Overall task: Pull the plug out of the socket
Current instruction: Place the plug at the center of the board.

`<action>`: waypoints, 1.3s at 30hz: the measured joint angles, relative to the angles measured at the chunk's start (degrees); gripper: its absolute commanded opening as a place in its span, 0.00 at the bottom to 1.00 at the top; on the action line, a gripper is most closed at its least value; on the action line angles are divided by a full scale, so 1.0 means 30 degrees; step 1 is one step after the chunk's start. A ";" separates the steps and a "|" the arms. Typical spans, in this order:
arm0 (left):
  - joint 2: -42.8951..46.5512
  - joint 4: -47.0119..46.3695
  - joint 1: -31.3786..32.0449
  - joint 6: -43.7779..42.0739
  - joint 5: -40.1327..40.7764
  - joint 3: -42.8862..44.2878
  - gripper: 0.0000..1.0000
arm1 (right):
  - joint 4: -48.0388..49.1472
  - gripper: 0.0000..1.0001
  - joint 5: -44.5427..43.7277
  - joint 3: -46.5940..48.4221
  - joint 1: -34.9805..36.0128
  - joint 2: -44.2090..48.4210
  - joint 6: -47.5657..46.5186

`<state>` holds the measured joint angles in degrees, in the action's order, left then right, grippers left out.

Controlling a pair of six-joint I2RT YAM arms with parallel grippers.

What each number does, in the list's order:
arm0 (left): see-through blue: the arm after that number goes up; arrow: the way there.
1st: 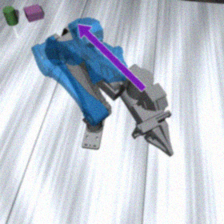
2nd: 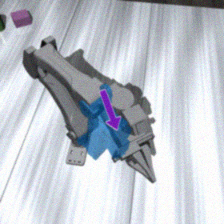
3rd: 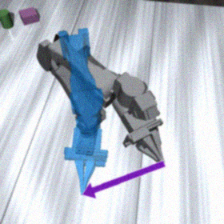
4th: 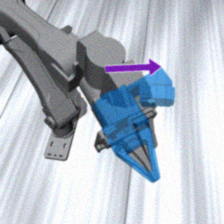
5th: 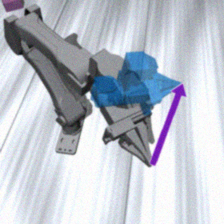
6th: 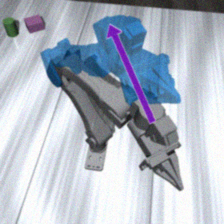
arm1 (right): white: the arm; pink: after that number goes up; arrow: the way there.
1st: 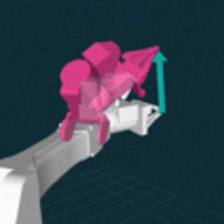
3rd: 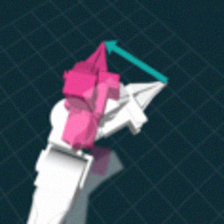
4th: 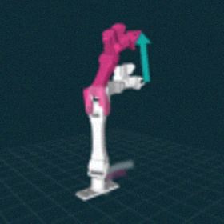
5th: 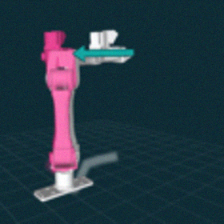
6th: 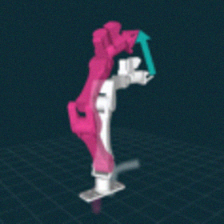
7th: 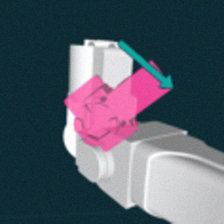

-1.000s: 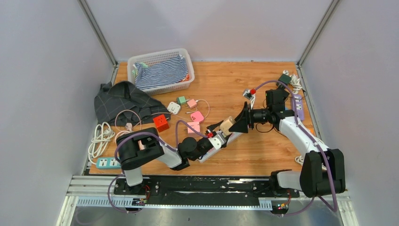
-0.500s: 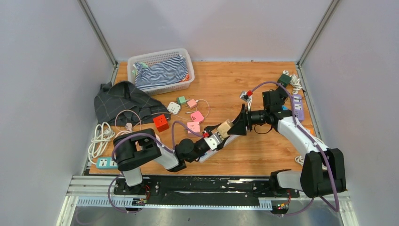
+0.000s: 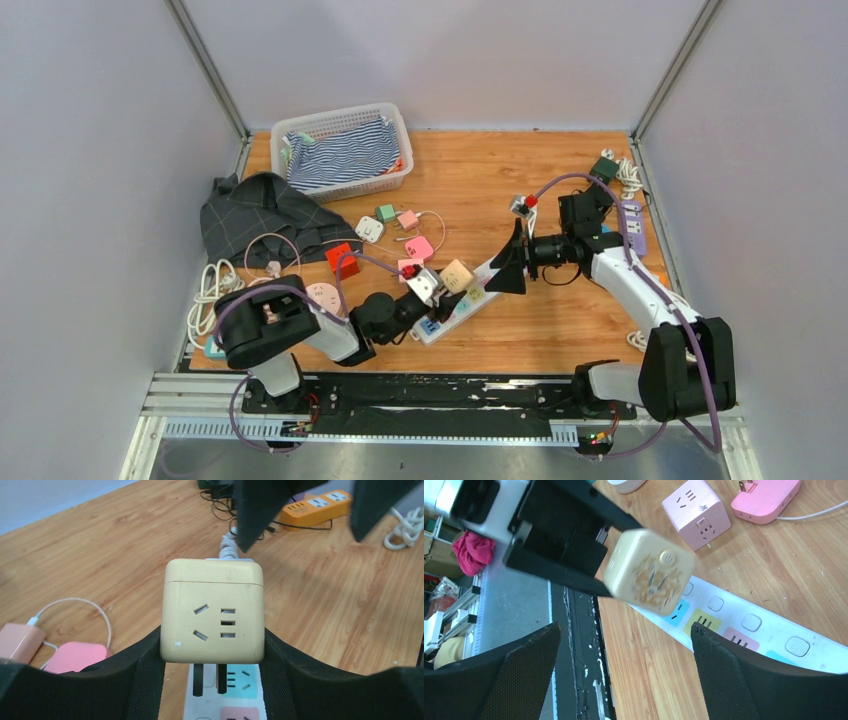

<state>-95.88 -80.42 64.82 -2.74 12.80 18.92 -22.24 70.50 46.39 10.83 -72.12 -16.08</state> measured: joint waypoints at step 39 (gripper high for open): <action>0.8408 1.7121 -1.1081 1.1846 -0.1894 0.0372 0.03 | -0.1020 1.00 -0.1246 0.0233 -0.0284 -0.0226 -0.1523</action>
<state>-70.65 -29.06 31.57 32.80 7.11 20.03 -25.30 66.76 47.09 9.98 -72.79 -20.64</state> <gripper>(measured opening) 0.599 0.997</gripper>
